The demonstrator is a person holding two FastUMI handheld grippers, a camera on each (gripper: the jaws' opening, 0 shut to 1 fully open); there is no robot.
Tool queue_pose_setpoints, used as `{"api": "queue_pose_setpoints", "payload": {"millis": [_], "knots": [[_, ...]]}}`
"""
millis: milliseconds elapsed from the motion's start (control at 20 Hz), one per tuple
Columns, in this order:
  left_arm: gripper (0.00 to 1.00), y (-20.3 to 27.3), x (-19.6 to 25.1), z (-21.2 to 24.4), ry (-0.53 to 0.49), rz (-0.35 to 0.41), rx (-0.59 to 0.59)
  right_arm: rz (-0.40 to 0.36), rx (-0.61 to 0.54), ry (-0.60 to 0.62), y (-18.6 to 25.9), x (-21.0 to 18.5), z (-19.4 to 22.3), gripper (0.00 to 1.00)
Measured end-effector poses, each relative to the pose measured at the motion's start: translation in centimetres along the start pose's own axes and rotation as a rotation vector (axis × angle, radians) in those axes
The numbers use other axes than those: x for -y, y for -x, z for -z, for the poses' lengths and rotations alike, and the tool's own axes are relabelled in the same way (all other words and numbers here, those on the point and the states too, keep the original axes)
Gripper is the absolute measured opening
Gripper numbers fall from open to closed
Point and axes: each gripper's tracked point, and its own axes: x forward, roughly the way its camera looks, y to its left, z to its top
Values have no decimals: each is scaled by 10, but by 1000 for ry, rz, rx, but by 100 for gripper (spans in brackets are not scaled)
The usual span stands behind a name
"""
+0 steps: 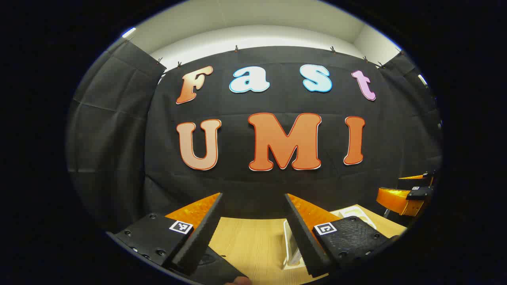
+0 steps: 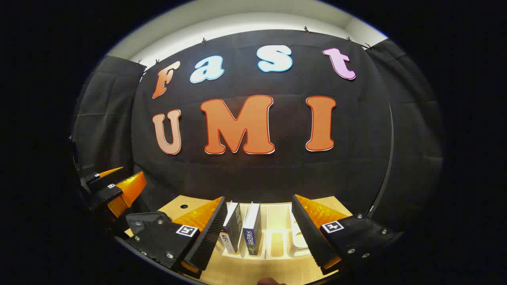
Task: Open the schoolbag, grab two books from the bookshelf and put them into the schoolbag.
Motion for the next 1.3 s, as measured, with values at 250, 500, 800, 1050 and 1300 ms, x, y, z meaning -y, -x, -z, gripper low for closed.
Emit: {"api": "queue_pose_setpoints", "payload": {"millis": [250,500,800,1050,1300], "knots": [[96,-10,5,10,6,34,-26,27,2,13,0,3,0,97],[96,-16,6,8,17,46,-14,44,2,18,-2,6,-1,97],[96,-20,2,8,24,39,-11,43,-1,26,-11,4,1,97],[95,-21,-3,8,5,35,-11,31,-8,32,-18,0,4,97],[96,-20,-2,10,-16,41,-6,19,-21,32,-24,-3,8,98]]}}
